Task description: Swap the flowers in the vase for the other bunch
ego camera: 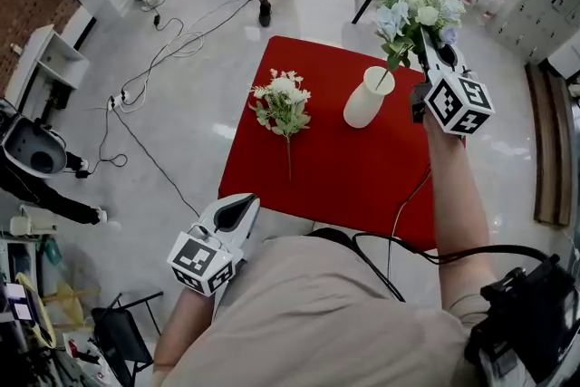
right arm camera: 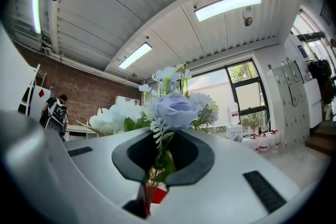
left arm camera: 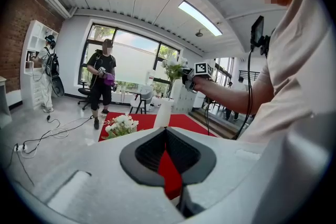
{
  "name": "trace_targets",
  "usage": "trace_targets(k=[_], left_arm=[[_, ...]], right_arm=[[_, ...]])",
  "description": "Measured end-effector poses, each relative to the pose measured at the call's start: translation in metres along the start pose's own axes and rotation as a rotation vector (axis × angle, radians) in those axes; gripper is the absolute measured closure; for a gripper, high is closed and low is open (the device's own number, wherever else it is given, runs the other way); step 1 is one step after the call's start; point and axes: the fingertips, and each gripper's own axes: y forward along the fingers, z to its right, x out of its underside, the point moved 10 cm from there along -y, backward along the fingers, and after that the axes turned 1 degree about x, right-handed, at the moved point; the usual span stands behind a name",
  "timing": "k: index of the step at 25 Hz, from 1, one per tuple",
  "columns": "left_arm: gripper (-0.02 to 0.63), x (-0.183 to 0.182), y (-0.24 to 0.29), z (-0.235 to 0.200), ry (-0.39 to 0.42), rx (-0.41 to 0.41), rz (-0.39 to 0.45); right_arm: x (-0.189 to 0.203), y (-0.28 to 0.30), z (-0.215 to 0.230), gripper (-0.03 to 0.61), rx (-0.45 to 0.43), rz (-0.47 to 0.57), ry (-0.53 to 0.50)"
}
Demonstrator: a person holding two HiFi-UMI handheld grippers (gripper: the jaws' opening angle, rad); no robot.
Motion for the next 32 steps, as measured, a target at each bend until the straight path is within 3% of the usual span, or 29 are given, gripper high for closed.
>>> trace_targets(k=[23, 32], left_arm=[[0.606, -0.004, 0.022, 0.007, -0.015, -0.003, -0.039], [0.606, 0.001, 0.009, 0.002, -0.008, 0.023, -0.037]], right_arm=[[0.114, -0.005, -0.003, 0.494, -0.007, -0.156, -0.007], [0.127, -0.018, -0.007, 0.367, 0.030, -0.203, 0.067]])
